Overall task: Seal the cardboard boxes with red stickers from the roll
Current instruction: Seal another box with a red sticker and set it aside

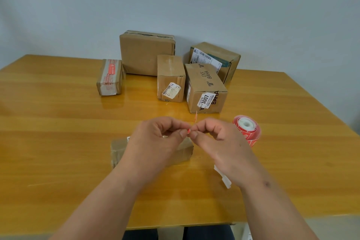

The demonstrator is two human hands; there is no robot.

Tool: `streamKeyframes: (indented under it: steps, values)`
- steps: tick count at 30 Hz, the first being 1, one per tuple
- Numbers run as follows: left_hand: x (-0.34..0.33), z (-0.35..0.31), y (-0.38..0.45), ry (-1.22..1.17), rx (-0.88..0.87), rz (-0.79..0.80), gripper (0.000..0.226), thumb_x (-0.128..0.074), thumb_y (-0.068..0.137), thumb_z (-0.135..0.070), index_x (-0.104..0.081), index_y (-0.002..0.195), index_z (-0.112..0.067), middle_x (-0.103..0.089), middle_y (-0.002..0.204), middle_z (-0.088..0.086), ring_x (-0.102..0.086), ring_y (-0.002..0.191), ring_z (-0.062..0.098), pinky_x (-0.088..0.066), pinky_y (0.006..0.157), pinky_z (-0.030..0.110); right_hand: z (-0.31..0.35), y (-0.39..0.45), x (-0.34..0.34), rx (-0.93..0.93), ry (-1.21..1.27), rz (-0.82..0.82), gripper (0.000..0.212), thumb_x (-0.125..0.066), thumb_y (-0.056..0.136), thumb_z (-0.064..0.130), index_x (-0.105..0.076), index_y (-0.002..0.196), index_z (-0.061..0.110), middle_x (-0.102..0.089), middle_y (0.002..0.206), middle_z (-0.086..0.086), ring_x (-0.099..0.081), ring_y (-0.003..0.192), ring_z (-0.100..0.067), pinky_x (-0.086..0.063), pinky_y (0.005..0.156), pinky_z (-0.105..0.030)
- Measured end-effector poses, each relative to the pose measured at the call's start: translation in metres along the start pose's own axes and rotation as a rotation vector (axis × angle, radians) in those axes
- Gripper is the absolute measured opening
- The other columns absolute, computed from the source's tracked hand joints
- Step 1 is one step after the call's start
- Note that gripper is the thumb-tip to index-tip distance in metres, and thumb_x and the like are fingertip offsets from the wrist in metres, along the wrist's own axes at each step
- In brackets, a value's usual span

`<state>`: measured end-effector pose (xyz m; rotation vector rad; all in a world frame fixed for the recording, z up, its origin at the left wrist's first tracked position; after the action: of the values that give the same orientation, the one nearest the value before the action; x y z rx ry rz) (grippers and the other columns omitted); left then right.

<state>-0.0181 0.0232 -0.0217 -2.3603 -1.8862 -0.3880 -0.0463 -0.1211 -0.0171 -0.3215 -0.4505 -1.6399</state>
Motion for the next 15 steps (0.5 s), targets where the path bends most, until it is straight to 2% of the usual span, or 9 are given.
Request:
streamKeyframes:
  steps: [4,9,15]
  values:
    - [-0.0019,0.0016,0.0014,-0.011,0.016,0.020,0.019,-0.067,0.089,-0.015,-0.076,0.082,-0.030,-0.072,0.073,-0.018,-0.060,0.068,-0.009,-0.040,0.058,0.004,-0.0021,0.0000,0.0015,-0.016,0.028,-0.007,0.011,-0.064,0.087,0.025,-0.070,0.078,0.025,-0.069,0.078,0.010,-0.060,0.073,-0.001,-0.043,0.062,-0.012]
    - [-0.0036,0.0028,0.0016,-0.031,0.035,0.041,0.020,-0.066,0.089,-0.015,-0.076,0.081,-0.031,-0.074,0.077,-0.015,-0.064,0.075,-0.002,-0.043,0.060,0.004,-0.0041,0.0003,0.0022,-0.021,0.039,-0.014,0.010,-0.064,0.086,0.026,-0.072,0.079,0.024,-0.070,0.081,0.009,-0.062,0.078,-0.004,-0.046,0.067,-0.018]
    - [-0.0050,0.0010,0.0016,-0.046,0.043,0.048,0.015,-0.070,0.086,-0.015,-0.077,0.083,-0.028,-0.075,0.076,-0.011,-0.064,0.069,-0.004,-0.044,0.058,0.006,-0.0050,0.0003,0.0020,-0.012,0.026,-0.032,0.010,-0.064,0.086,0.025,-0.071,0.079,0.024,-0.068,0.079,0.012,-0.059,0.076,0.000,-0.042,0.064,-0.011]
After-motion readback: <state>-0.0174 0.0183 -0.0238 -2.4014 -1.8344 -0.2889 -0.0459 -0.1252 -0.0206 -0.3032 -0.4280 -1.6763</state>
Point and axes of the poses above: each hand's wrist, its own y-axis towards the middle knuckle, its own x-axis out of the back of the hand, z = x × y, the point moved 6 cm from there along y, towards the middle knuckle
